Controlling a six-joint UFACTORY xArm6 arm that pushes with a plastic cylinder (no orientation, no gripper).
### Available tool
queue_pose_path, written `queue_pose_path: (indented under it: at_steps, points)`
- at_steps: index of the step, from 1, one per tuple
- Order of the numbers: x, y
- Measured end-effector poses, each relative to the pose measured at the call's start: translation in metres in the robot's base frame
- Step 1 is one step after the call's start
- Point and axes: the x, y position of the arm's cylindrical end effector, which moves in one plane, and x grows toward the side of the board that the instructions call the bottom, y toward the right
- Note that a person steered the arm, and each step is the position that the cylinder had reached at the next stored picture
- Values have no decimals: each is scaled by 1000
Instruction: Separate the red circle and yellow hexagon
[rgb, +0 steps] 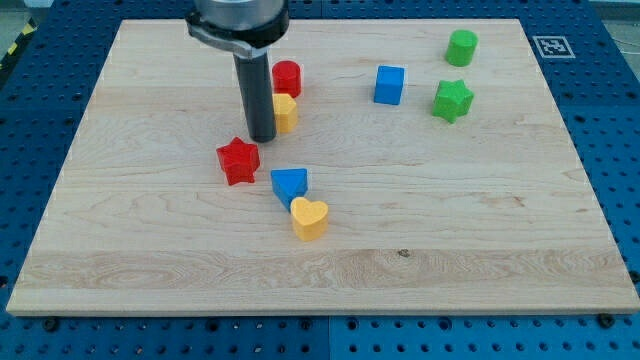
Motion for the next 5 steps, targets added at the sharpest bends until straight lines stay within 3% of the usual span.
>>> queue_pose_path:
  at_steps: [1, 2, 4, 5]
  points:
    - [-46, -6]
    - [-63, -24]
    - [-63, -49]
    - [-62, -26]
